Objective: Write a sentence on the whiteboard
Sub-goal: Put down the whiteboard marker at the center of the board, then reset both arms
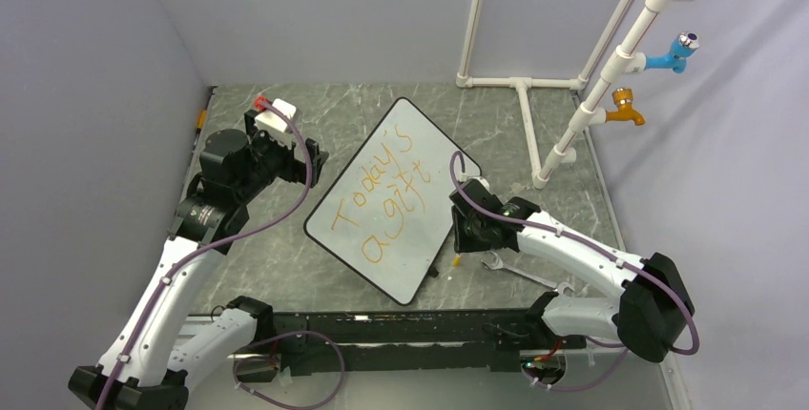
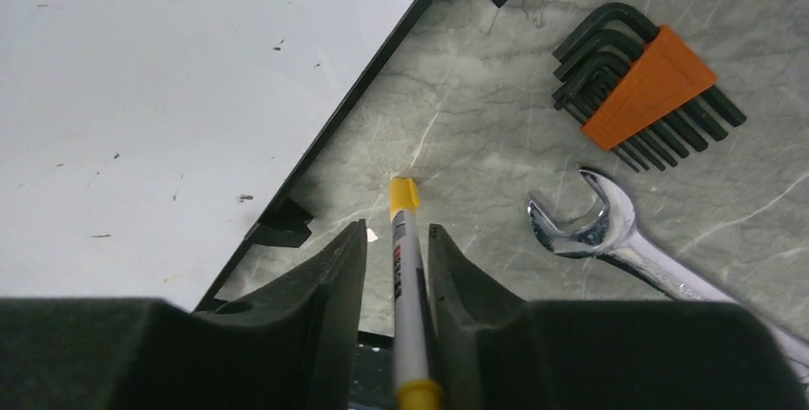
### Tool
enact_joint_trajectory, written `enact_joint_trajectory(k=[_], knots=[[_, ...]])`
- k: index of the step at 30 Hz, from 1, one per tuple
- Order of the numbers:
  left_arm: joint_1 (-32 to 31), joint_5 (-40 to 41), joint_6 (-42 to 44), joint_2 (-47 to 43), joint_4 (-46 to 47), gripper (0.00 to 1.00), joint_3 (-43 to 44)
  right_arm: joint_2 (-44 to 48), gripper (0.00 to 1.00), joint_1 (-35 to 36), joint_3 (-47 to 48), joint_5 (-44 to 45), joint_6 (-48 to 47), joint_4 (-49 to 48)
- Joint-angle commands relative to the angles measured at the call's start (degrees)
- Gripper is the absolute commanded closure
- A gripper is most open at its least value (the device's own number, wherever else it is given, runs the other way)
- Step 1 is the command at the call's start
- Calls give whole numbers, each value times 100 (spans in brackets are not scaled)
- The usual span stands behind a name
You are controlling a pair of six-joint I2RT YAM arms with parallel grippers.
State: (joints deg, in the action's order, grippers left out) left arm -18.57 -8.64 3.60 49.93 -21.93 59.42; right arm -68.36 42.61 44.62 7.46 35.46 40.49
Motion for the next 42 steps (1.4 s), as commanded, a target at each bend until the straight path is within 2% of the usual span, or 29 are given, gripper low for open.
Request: enact_joint_trajectory(k=[1, 10, 13, 14, 15, 22, 30, 36, 42], knots=[[37, 71, -77, -90, 80, 1, 102, 117, 64, -7, 29, 293, 145, -32], [43, 38, -78, -106, 82, 1, 90, 337, 36, -16, 144, 550, 259, 157], [46, 33, -79, -115, 84, 1, 88, 405, 19, -18, 284, 671, 231, 246], [46, 27, -78, -115, 88, 1, 91, 437, 5, -14, 350, 739, 213, 275], [46, 21, -78, -115, 85, 1, 92, 457, 1, -15, 432, 818, 189, 326], [46, 6, -85, -98, 98, 1, 89, 673, 0, -16, 1341, 1163, -477, 276], [46, 14, -62, -80, 95, 1, 71, 1034, 0, -16, 1964, 1007, -1216, -688], [46, 33, -43, -82, 94, 1, 65, 1502, 0, -14, 1759, 919, -1264, -1375], [51, 50, -34, -123, 106, 1, 54, 2471, 0, -16, 673, 843, -1432, -2530]])
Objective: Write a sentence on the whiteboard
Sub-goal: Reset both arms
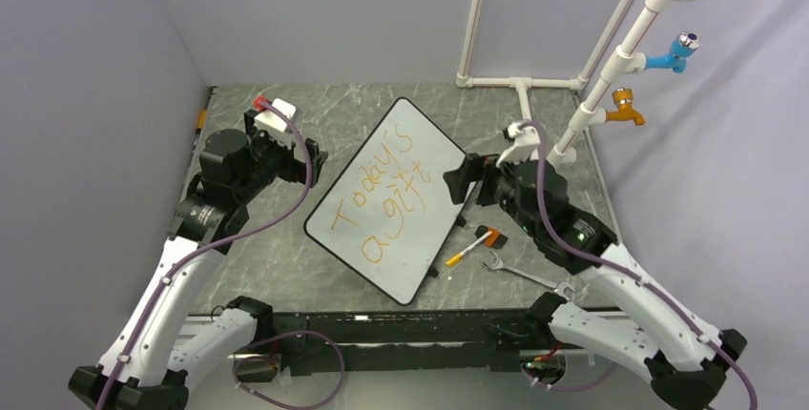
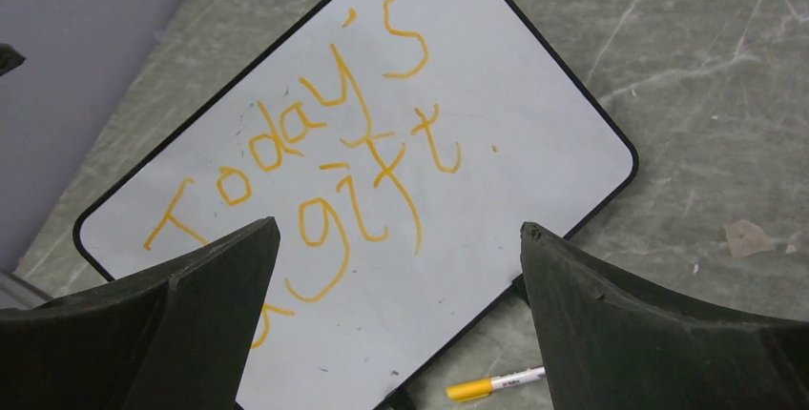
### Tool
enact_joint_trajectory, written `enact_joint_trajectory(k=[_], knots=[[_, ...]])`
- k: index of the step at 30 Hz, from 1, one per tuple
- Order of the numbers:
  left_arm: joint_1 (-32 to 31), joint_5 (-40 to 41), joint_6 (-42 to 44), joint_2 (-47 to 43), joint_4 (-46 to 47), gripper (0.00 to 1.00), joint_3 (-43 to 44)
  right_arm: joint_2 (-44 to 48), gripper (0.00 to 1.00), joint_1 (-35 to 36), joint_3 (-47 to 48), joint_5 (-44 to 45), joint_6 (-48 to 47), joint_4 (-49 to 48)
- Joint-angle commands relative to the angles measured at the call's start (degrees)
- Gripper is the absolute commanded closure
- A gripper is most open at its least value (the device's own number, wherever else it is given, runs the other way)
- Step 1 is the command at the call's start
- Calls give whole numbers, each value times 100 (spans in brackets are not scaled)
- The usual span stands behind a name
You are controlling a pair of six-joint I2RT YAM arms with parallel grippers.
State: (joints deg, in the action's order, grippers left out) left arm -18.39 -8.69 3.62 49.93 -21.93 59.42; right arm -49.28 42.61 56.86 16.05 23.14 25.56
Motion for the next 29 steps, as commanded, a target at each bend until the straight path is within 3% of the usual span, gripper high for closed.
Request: enact_joint_trajectory(k=[1, 13, 29], knots=[[29, 90, -36, -131, 100, 1, 53, 707, 0, -11, -731, -4, -222, -1203], [35, 387, -35, -242, 184, 1, -27, 1507, 0, -15, -1765, 343, 169, -1311], [81, 456, -19, -238, 208, 1, -71, 1609, 0, -13, -1985, 159, 74, -1589]])
